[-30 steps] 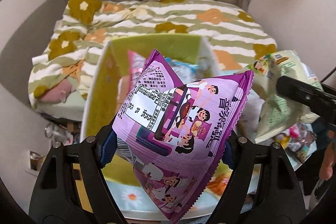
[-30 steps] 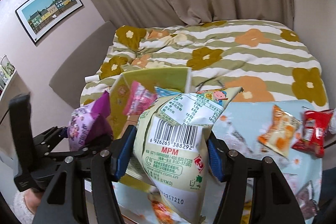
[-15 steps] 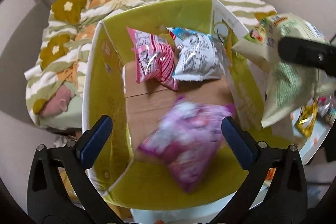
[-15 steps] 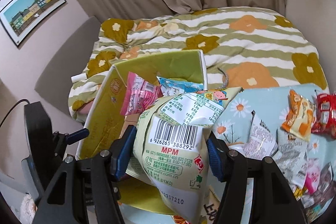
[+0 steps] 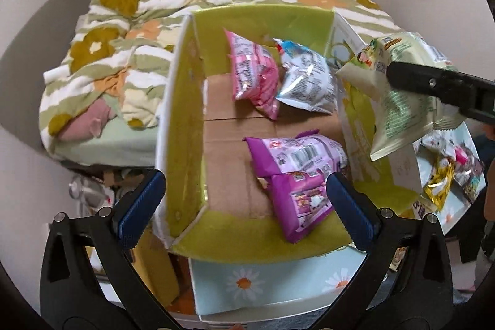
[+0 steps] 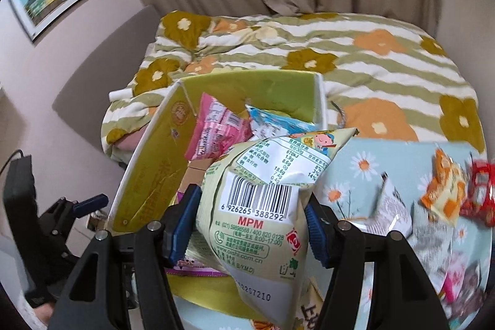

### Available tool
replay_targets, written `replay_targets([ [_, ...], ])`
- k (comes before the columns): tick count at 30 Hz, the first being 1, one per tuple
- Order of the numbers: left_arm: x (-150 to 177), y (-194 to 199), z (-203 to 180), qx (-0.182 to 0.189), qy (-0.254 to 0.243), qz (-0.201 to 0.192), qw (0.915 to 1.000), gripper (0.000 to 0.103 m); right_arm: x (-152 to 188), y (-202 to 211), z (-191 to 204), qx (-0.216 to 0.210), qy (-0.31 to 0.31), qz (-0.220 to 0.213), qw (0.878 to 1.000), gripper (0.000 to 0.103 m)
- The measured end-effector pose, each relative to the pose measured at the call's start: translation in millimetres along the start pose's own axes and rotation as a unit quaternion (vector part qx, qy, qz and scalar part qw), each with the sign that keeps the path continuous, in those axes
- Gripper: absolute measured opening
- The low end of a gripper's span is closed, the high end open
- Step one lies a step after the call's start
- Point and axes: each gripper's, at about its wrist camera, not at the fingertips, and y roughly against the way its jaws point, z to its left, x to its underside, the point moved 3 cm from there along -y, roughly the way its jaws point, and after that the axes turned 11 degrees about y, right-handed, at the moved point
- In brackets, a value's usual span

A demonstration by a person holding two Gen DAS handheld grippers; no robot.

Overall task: Organize snacks
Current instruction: 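Carry both bags over the box and open both tools to drop them inside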

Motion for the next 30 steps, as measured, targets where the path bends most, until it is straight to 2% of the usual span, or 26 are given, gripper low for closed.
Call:
replay_targets([
  [8, -7.4, -1.8, 8.2, -0.008, 0.038, 0.0, 0.9992, 0.103, -14.1, -27.8, 14.8, -0.035, 0.042, 0.012, 0.998, 0.061],
  [10, -6.7, -3.5, 7.9, -0.009, 0.041, 0.003, 0.9991, 0.103, -13.1, -35.3, 15.9, -0.049, 0.036, 0.015, 0.998, 0.065],
  [11, -5.9, -4.2, 7.6, -0.01, 0.042, 0.004, 0.999, 0.103, -12.4, -38.8, 15.9, -0.054, 0.033, 0.016, 0.998, 0.075],
  [12, -4.7, -5.1, 7.5, -0.011, 0.043, 0.005, 0.999, 0.103, -11.9, -40.5, 15.6, -0.055, 0.032, 0.015, 0.998, 0.09],
  [15, -0.6, -8.9, 8.2, -0.015, 0.045, 0.011, 0.9988, 0.103, -8.1, -41.0, 14.1, -0.047, 0.031, 0.001, 0.998, 0.102],
  [23, 5.0, -10.3, 5.2, -0.009, 0.053, 0.017, 0.9984, 0.103, -1.3, -31.0, 10.1, -0.03, 0.047, -0.006, 0.998, 0.102],
  [30, 2.2, 15.1, -1.7, -0.003, 0.044, -0.01, 0.999, 0.103, -1.1, -8.3, 13.4, -0.025, 0.047, -0.025, 0.998, 0.102],
])
